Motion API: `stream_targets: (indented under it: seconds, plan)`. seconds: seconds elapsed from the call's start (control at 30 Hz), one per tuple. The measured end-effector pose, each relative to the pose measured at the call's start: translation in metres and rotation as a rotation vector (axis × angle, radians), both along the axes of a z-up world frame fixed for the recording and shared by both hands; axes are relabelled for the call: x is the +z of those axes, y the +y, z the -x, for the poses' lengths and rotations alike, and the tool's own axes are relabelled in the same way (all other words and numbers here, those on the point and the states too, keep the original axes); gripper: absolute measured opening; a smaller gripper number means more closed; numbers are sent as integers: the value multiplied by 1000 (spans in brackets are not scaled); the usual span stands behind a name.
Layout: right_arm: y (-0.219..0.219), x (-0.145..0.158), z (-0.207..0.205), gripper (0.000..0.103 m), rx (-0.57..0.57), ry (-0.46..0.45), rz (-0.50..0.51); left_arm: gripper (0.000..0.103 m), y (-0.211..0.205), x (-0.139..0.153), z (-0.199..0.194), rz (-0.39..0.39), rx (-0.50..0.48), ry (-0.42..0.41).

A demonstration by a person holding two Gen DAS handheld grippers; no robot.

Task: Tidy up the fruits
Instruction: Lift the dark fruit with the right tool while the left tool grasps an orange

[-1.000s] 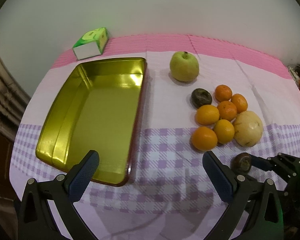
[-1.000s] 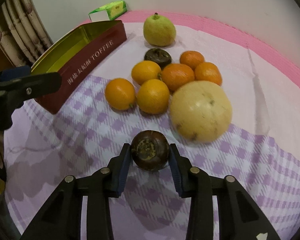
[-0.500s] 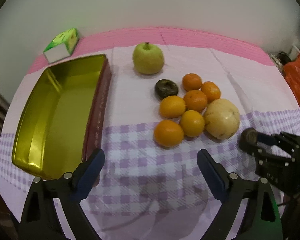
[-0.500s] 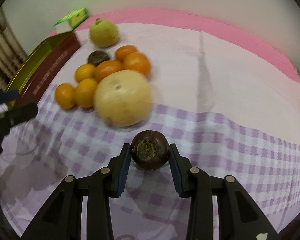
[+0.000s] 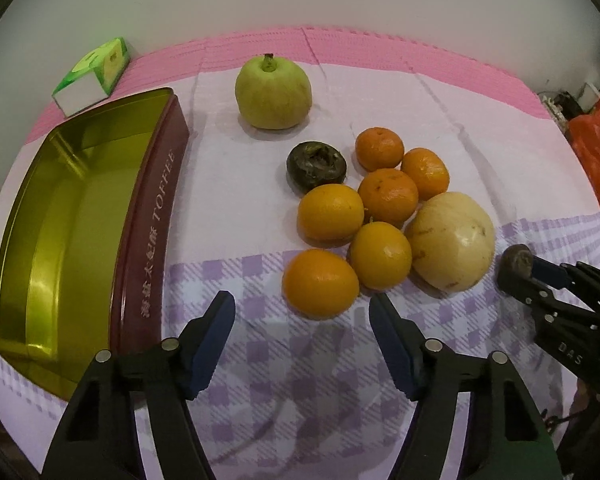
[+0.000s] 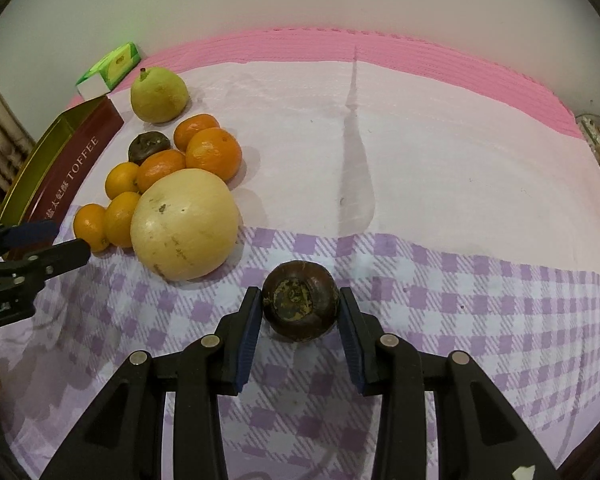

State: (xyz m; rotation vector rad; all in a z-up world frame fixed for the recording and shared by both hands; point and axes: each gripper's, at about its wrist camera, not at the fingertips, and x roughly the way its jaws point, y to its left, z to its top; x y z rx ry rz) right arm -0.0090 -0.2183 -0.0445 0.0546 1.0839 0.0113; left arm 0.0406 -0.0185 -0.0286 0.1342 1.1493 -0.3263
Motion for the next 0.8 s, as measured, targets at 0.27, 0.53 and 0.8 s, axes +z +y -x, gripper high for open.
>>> stream_targets:
  seconds: [0.27,0.53,0.8]
  plan:
    - [-1,-2,-1,35,-13,-4,-3,65,-5,-8,-9,-11,-22,13]
    - [-12,-3,-5,35,-53,-11,-9,61,-7,-12,-13,-5,-28,19]
    - [-12,-4,-5,35,-58,-11,-15,44,-10,-16,-15,13,-34,31]
